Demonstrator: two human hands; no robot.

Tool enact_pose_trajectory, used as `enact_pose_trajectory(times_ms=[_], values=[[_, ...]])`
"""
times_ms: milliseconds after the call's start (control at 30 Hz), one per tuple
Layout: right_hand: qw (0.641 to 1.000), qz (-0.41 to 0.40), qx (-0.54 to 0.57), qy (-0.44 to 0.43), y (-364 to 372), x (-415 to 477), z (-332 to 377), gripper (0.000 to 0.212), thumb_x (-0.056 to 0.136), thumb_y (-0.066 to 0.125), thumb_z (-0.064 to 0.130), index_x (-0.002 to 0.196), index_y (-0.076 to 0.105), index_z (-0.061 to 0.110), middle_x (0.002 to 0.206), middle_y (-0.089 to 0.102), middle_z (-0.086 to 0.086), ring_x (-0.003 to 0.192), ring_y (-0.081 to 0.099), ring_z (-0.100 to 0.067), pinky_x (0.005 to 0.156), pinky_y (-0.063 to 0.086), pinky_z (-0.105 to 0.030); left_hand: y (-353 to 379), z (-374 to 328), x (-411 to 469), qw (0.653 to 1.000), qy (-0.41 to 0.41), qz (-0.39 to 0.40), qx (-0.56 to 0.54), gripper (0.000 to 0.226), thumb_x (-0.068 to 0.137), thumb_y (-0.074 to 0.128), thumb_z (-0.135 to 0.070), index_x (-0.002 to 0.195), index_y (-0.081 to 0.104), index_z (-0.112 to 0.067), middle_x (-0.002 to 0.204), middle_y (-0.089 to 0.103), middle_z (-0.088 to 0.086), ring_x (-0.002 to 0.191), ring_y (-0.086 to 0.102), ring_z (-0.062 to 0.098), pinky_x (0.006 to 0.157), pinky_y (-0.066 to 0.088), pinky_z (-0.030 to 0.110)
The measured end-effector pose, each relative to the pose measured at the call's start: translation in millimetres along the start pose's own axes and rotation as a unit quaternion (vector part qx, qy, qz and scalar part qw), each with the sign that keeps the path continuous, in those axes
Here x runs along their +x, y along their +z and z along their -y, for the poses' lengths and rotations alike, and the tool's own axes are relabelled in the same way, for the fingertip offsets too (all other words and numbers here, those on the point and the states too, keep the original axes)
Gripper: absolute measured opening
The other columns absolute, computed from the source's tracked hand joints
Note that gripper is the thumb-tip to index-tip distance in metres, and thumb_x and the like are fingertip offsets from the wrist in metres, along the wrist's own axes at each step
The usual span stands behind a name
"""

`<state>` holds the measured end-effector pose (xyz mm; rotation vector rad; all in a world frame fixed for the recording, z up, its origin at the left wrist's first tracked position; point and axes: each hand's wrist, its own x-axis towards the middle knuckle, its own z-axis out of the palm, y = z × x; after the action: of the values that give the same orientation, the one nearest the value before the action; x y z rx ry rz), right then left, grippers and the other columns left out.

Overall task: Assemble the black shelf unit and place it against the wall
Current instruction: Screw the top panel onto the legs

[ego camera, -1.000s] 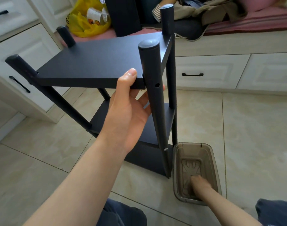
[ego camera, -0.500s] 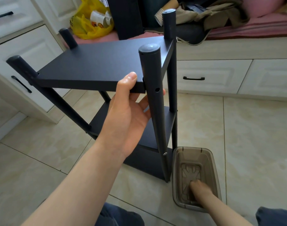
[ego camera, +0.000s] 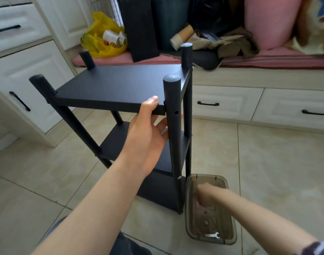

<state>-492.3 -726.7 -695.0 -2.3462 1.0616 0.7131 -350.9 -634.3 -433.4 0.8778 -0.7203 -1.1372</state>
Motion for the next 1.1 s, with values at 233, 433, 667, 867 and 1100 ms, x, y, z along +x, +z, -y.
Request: enact_pose_trajectory(times_ms=[233,433,667,867,1100], values=[[0.984,-0.078,-0.018,-0.159,-88,-97,21,0.014,0.092,0.063,0.019,0.101,0.070,0.012,0.101,0.070,-0.004,0.085,0.062,-0.017,0.073,0.053,-0.029,-3,-1,-2,1.000,-0.013,-0.021,-0.008,0.026,0.099,0.055,-0.033,0.081,0.063,-0.016,0.088,0.068,0.004,0.089,0.069,0.022,0.077,0.055,0.032],[0.943,-0.176,0.109,-0.259,-123,-181,33,0.014,0.093,0.067,0.023,0.106,0.070,0.024,0.097,0.072,0.011,0.086,0.064,-0.003,0.074,0.049,-0.015,-3,-1,-5,0.999,-0.016,-0.032,-0.020,0.026,0.088,0.061,-0.040,0.082,0.068,-0.015,0.090,0.072,0.005,0.091,0.072,0.025,0.075,0.056,0.031],[0.766,-0.492,0.159,-0.382,-160,-226,60,0.011,0.086,0.076,0.015,0.097,0.076,0.015,0.084,0.072,0.009,0.074,0.064,-0.004,0.069,0.047,-0.013,0,-2,-6,0.999,-0.001,-0.043,0.008,0.064,0.079,0.064,-0.045,0.118,0.061,0.006,0.095,0.071,0.011,0.090,0.071,0.025,0.082,0.055,0.038],[0.692,-0.612,0.154,-0.351,-166,-224,60,0.012,0.086,0.071,0.021,0.093,0.076,0.012,0.080,0.070,0.007,0.072,0.063,-0.010,0.070,0.043,-0.014,-2,-2,-6,0.999,0.009,-0.047,0.014,0.068,0.085,0.063,-0.039,0.129,0.054,0.012,0.105,0.071,0.018,0.096,0.070,0.032,0.088,0.058,0.039],[0.707,-0.607,0.165,-0.324,-166,-215,59,0.011,0.083,0.073,0.025,0.090,0.076,0.016,0.077,0.068,0.012,0.071,0.061,-0.006,0.073,0.040,-0.007,-6,2,-5,0.996,0.027,-0.047,0.069,0.064,0.085,0.060,-0.042,0.126,0.058,0.007,0.106,0.073,0.018,0.098,0.073,0.031,0.092,0.057,0.040]])
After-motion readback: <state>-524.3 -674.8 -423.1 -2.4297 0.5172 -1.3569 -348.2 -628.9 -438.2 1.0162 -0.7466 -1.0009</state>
